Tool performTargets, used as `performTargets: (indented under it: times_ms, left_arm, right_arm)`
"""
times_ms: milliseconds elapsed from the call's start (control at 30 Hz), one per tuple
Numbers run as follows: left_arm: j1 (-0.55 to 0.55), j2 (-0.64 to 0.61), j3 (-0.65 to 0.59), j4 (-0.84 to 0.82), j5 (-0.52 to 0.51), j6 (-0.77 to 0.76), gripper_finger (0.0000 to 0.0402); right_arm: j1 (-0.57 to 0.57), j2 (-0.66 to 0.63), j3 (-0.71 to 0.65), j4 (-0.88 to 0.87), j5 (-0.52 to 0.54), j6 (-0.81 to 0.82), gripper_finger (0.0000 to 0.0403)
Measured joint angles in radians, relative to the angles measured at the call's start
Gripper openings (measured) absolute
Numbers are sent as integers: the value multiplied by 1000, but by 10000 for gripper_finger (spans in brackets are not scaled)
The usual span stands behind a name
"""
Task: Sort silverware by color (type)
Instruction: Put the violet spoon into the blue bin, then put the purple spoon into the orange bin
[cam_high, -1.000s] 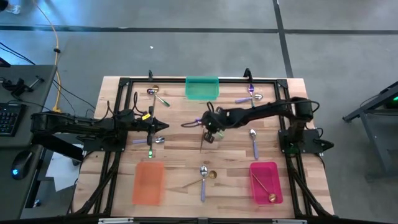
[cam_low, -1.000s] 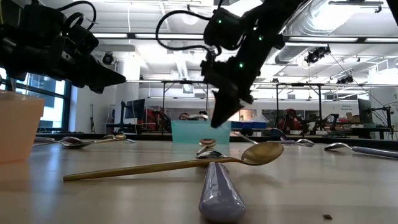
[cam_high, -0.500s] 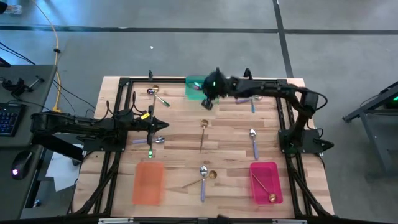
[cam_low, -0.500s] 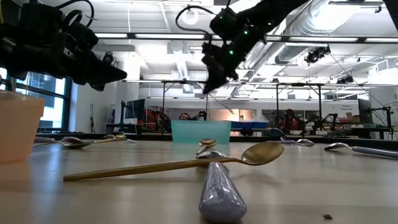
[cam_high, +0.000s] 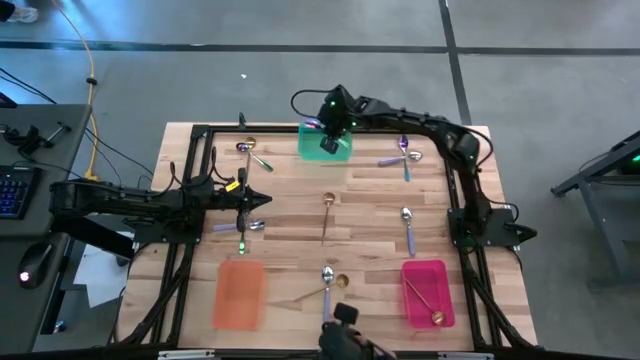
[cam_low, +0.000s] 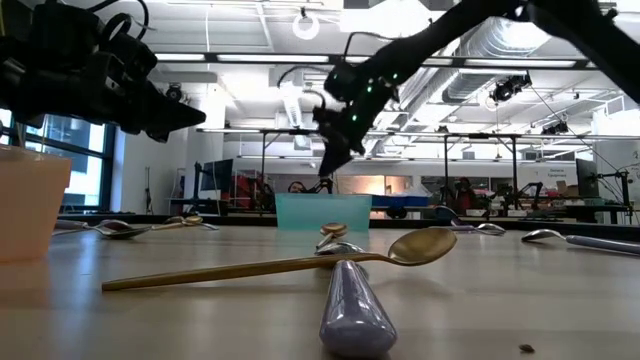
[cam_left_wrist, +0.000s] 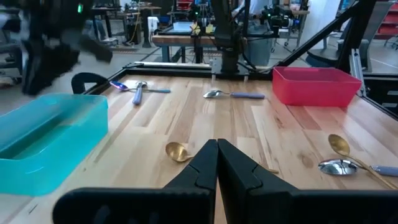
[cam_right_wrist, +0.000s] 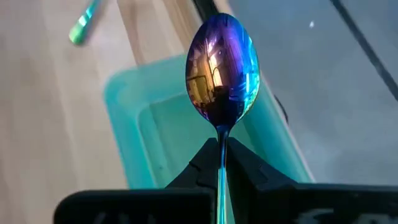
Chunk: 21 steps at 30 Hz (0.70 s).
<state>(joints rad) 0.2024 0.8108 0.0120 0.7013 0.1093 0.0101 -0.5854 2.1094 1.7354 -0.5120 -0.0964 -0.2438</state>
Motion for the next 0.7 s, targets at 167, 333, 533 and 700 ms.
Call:
performTargets:
  times_ms: [167, 333, 533, 700]
  left_arm:
    - [0, 0, 0, 0, 0, -4, 0]
    - [0, 0, 0, -1, 0, -5, 0]
    - [0, 0, 0, -1, 0, -6, 0]
    - [0, 0, 0, -1, 0, 10, 0]
  right_arm:
    - [-4, 64, 36, -29, -28, -9, 0]
    - [-4, 92, 38, -27, -28, -25, 0]
    - [-2, 97, 38, -23, -28, -20, 17]
    - [-1, 97, 38, -22, -28, 6, 51]
